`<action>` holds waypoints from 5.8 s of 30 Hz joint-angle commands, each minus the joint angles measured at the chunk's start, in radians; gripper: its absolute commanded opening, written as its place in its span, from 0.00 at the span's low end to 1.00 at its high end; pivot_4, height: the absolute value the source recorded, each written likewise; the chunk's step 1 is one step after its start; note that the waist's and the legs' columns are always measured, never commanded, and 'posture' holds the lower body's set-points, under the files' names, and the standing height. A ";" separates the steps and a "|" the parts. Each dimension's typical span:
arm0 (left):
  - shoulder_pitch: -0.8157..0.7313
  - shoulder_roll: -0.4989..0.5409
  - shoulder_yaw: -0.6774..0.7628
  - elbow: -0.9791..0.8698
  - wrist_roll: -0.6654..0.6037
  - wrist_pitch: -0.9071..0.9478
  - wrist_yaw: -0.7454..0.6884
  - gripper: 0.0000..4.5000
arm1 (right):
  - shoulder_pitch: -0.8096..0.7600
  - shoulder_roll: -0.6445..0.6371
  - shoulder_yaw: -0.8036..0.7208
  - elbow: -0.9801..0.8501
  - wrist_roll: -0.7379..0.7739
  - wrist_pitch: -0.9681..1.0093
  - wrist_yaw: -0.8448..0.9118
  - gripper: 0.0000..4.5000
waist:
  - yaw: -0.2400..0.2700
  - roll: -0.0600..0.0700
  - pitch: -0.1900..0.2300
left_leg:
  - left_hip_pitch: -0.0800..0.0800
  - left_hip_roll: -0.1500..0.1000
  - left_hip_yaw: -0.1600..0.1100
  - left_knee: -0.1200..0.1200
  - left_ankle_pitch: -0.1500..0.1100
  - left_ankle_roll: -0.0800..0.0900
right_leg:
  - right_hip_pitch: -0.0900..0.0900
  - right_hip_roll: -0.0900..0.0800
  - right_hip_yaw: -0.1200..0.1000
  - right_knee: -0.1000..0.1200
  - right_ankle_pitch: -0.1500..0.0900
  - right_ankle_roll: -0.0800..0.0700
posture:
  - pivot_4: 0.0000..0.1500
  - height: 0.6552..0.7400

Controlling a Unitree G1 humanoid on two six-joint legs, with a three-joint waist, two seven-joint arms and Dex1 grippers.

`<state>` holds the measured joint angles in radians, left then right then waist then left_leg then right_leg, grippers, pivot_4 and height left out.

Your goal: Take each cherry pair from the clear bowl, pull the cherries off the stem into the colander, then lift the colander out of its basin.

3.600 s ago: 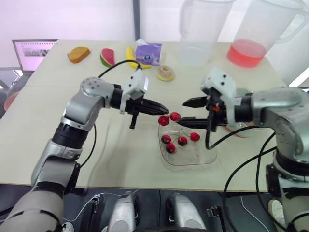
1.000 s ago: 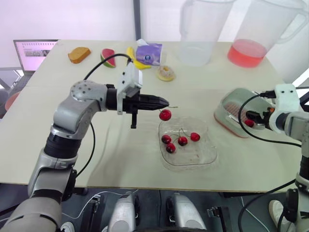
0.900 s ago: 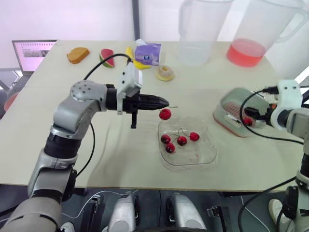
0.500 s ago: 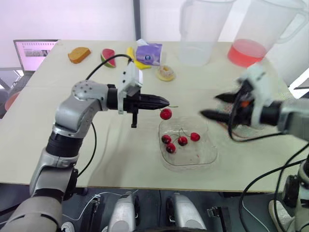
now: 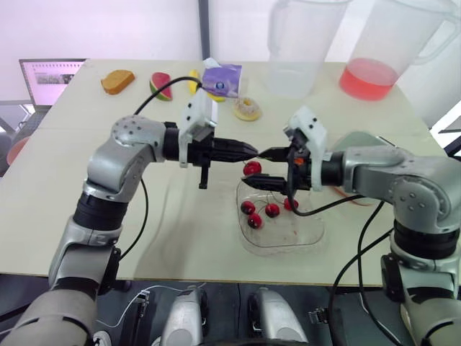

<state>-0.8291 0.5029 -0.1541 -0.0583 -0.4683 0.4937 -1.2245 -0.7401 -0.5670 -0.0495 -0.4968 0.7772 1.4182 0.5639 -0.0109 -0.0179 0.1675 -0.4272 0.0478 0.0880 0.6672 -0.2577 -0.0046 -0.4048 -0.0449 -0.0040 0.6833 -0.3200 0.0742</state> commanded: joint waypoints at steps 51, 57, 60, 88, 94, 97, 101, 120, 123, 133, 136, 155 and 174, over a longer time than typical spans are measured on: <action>-0.032 -0.005 0.011 -0.012 -0.011 0.006 0.013 0.00 | -0.019 -0.040 0.008 -0.058 0.035 0.027 -0.081 0.98 | -0.002 0.000 0.000 | 0.000 0.001 0.000 0.000 0.000 0.000 | 0.000 0.000 0.000 0.000 0.000 0.000 | 1.00 1.00; -0.032 -0.002 0.013 -0.012 -0.010 0.005 0.013 0.00 | 0.004 -0.060 0.023 -0.053 0.028 0.023 -0.076 0.61 | -0.002 0.000 0.000 | 0.000 0.000 0.000 0.000 0.000 0.000 | 0.000 0.000 0.000 0.000 0.000 0.000 | 1.00 1.00; -0.030 -0.002 0.014 -0.014 -0.010 0.008 0.016 0.00 | 0.007 -0.058 0.020 -0.051 0.029 0.020 -0.077 0.27 | -0.002 0.000 0.000 | 0.000 0.001 0.000 0.000 0.000 0.000 | 0.000 0.000 0.000 0.000 0.000 0.000 | 1.00 1.00; -0.021 0.011 0.018 -0.036 -0.020 0.024 0.024 0.00 | 0.188 -0.113 -0.083 -0.081 0.035 0.029 -0.101 0.14 | -0.002 0.000 0.000 | 0.000 0.001 0.000 0.000 0.000 0.000 | 0.000 0.000 0.000 -0.001 0.000 0.000 | 1.00 1.00; 0.004 0.032 0.027 -0.074 -0.037 0.050 0.031 0.00 | 0.183 -0.259 -0.293 0.081 -0.143 -0.009 -0.235 0.14 | 0.003 0.000 0.000 | 0.000 -0.001 0.000 0.000 0.000 0.001 | 0.000 -0.001 0.000 -0.001 0.000 0.000 | 1.00 1.00; 0.014 0.033 0.027 -0.088 -0.046 0.059 0.043 0.00 | 0.175 -0.254 -0.319 0.235 -0.259 -0.041 -0.341 0.14 | -0.001 -0.001 0.000 | 0.000 0.000 0.000 0.000 0.000 0.000 | 0.000 -0.001 0.000 -0.001 0.000 0.000 | 1.00 1.00; 0.020 0.026 0.027 -0.097 -0.049 0.066 0.051 0.00 | 0.182 -0.238 -0.293 0.326 -0.324 -0.076 -0.365 0.14 | -0.007 0.001 0.000 | 0.000 0.001 0.000 -0.002 0.001 -0.002 | -0.001 0.001 0.001 -0.001 0.000 0.000 | 1.00 1.00; 0.029 0.031 0.025 -0.096 -0.050 0.060 0.066 0.00 | 0.142 -0.200 -0.352 0.293 -0.340 -0.060 -0.334 1.00 | -0.002 0.001 0.001 | 0.000 0.000 0.001 -0.002 0.001 -0.002 | -0.001 0.001 0.001 -0.001 0.000 0.000 | 1.00 1.00; 0.031 0.035 0.026 -0.097 -0.048 0.061 0.066 0.00 | 0.145 -0.226 -0.371 0.192 -0.285 -0.056 -0.263 1.00 | -0.002 0.001 0.000 | 0.000 0.000 0.001 -0.002 0.001 -0.002 | -0.001 0.001 0.001 -0.001 0.000 0.000 | 1.00 1.00; 0.082 0.069 0.050 -0.130 -0.040 0.110 0.147 0.00 | 0.379 -0.317 -0.394 -0.184 0.097 -0.260 0.237 1.00 | -0.001 0.001 0.001 | 0.001 0.000 -0.001 -0.001 0.000 0.000 | 0.002 0.001 0.000 -0.002 0.000 0.000 | 1.00 1.00; 0.114 0.075 0.078 -0.154 -0.053 0.161 0.212 0.00 | 0.436 -0.357 -0.301 -0.177 0.014 -0.377 0.269 1.00 | -0.002 0.000 0.001 | 0.001 0.000 -0.001 -0.001 0.000 0.000 | 0.002 0.001 0.001 -0.001 0.000 0.000 | 1.00 1.00; 0.428 0.129 0.464 0.145 0.021 0.269 0.625 0.00 | 0.454 -0.363 -0.152 -0.142 -0.065 -0.669 0.355 1.00 | 0.004 -0.002 0.001 | 0.001 0.001 -0.001 0.000 0.000 -0.001 | 0.002 -0.002 -0.001 -0.001 0.000 0.000 | 1.00 1.00; 0.422 0.106 0.493 0.284 0.015 0.230 0.657 0.83 | 0.439 -0.386 -0.164 -0.166 0.007 -0.624 0.313 1.00 | 0.000 -0.003 0.000 | 0.002 0.001 -0.001 -0.001 0.000 -0.001 | 0.002 -0.003 -0.001 -0.001 0.000 0.000 | 1.00 1.00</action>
<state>-0.3963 0.6023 0.3207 0.2199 -0.4655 0.7500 -0.5818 -0.2900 -0.9350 -0.1788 -0.6295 0.7663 0.7958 0.8801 -0.0112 -0.0205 0.1680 -0.4256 0.0488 0.0868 0.6667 -0.2573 -0.0054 -0.4028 -0.0481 -0.0047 0.6825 -0.3199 0.0741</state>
